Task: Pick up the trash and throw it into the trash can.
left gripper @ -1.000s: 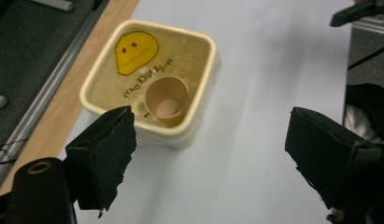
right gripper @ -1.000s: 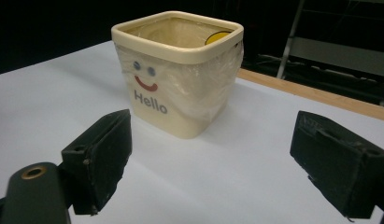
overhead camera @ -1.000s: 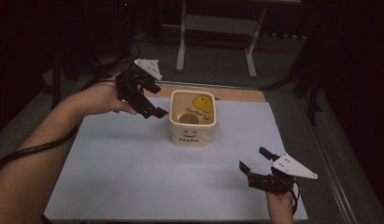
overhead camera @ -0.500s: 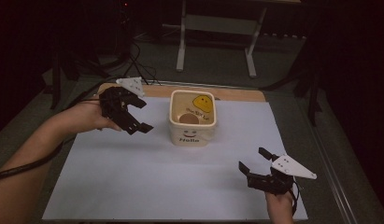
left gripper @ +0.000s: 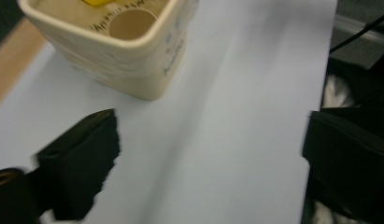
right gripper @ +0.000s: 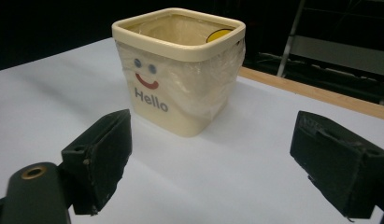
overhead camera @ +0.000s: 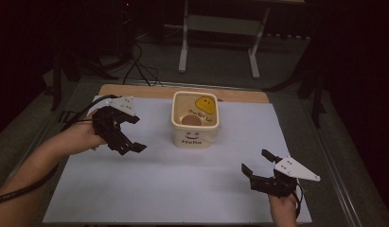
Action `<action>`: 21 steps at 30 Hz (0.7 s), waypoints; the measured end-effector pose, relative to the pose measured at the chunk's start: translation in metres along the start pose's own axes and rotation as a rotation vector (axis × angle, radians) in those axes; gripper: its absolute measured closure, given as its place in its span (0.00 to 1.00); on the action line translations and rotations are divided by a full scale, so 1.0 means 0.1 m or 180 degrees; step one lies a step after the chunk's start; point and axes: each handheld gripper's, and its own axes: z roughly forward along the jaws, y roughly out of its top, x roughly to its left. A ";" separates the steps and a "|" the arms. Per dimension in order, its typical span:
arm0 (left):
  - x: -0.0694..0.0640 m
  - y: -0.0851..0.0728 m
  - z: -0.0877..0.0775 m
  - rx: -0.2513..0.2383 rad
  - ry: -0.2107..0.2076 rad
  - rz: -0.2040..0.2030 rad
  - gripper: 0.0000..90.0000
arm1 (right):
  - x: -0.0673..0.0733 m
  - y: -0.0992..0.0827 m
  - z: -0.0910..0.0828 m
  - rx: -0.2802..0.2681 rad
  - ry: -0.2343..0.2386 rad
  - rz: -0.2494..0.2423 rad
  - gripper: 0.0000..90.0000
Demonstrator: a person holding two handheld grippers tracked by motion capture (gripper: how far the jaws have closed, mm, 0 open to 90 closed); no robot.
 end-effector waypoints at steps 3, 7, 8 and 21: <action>-0.03 -0.08 0.04 -0.0020 -0.0022 -0.0015 0.03 | 0.00 0.00 0.00 0.0003 0.0001 0.0005 0.14; -0.08 -0.17 0.10 -0.0052 -0.0009 -0.0027 0.02 | 0.00 0.00 0.00 -0.0002 -0.0001 -0.0005 0.14; -0.09 -0.19 0.12 -0.0073 -0.0028 -0.0043 0.02 | 0.00 0.00 0.00 -0.0003 -0.0004 -0.0006 0.14; -0.22 -0.55 0.38 -0.0170 -0.0179 -0.0129 0.02 | 0.00 0.00 0.01 0.0012 -0.0002 -0.0011 0.14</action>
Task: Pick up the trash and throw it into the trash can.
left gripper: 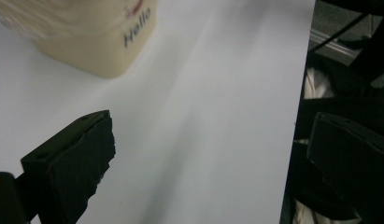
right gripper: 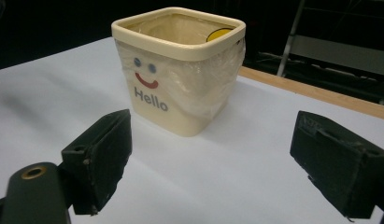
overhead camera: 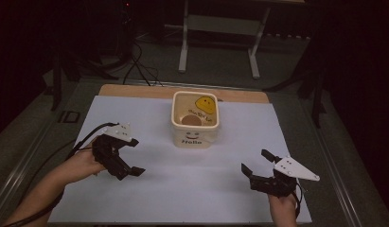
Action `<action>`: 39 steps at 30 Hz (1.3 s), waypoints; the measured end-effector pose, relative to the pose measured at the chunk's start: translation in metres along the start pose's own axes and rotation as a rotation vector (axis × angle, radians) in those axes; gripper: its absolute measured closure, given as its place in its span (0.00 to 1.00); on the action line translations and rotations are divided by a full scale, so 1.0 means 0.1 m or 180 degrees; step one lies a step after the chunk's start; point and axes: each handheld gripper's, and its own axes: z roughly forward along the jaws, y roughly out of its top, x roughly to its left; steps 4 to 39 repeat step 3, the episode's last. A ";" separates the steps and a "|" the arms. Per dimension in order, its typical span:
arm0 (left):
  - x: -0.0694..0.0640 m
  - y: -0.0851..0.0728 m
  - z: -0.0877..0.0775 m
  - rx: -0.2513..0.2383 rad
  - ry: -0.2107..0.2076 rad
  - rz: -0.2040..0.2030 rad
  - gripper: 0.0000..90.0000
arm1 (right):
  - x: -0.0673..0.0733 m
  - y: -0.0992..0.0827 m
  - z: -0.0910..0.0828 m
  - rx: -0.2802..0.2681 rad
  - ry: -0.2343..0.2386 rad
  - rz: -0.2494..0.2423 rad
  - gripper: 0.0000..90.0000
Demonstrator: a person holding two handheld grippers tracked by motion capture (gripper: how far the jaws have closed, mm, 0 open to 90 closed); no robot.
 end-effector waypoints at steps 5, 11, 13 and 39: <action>0.00 -0.04 0.03 0.0004 -0.0006 -0.0013 0.02 | 0.00 0.00 0.00 -0.0002 -0.0003 -0.0011 0.14; 0.00 -0.04 0.03 0.0004 -0.0006 -0.0013 0.02 | 0.00 0.00 0.00 -0.0002 -0.0003 -0.0011 0.14; 0.00 -0.04 0.03 0.0004 -0.0006 -0.0013 0.02 | 0.00 0.00 0.00 -0.0002 -0.0003 -0.0011 0.14; 0.00 -0.04 0.03 0.0004 -0.0006 -0.0013 0.02 | 0.00 0.00 0.00 -0.0002 -0.0003 -0.0011 0.14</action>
